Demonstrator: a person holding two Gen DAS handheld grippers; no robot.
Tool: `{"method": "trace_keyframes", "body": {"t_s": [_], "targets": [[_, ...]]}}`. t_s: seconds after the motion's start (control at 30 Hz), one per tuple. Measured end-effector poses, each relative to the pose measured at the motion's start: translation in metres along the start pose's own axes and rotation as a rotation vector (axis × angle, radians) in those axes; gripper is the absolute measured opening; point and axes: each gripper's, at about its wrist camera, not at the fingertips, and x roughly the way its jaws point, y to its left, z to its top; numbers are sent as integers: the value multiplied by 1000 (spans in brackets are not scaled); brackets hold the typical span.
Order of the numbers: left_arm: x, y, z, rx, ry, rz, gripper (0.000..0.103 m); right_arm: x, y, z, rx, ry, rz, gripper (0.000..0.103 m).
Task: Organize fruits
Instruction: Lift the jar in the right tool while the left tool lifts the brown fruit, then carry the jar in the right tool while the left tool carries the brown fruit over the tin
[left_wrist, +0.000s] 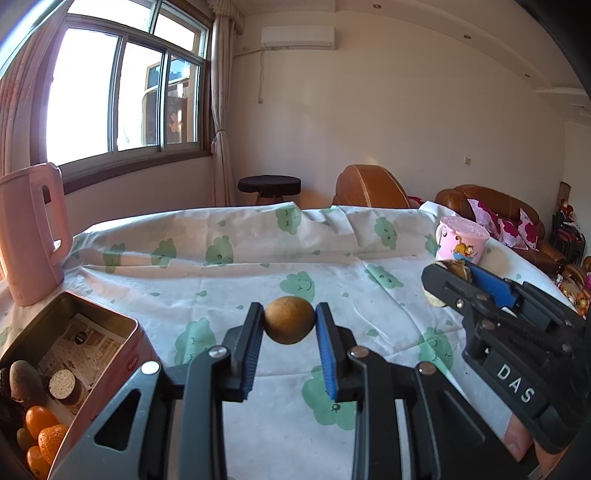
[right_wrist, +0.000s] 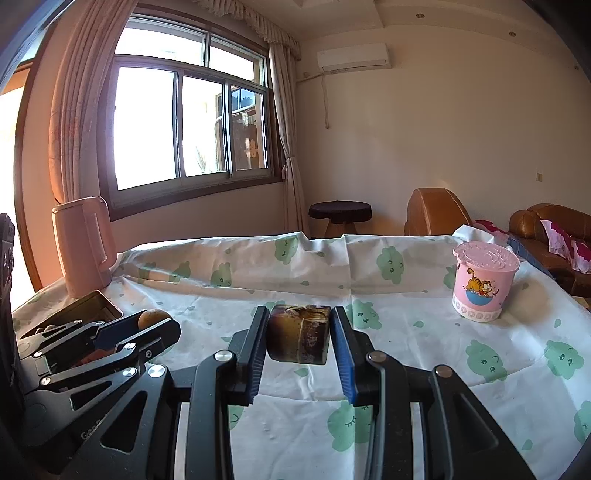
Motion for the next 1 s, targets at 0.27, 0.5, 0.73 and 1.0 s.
{"method": "trace_keyframes", "body": {"t_s": [0.27, 0.5, 0.73, 1.0], "targets": [[-5, -3, 0, 16, -22, 9, 30, -3, 1, -1, -4, -16, -2, 36], [-9, -1, -1, 21, -30, 33, 30, -5, 2, -2, -11, -28, -9, 36], [-11, 7, -2, 26, -16, 69, 30, -9, 6, -2, -34, -46, -26, 36], [-28, 20, -3, 17, -24, 57, 30, -8, 17, -2, -57, -38, -7, 36]]}}
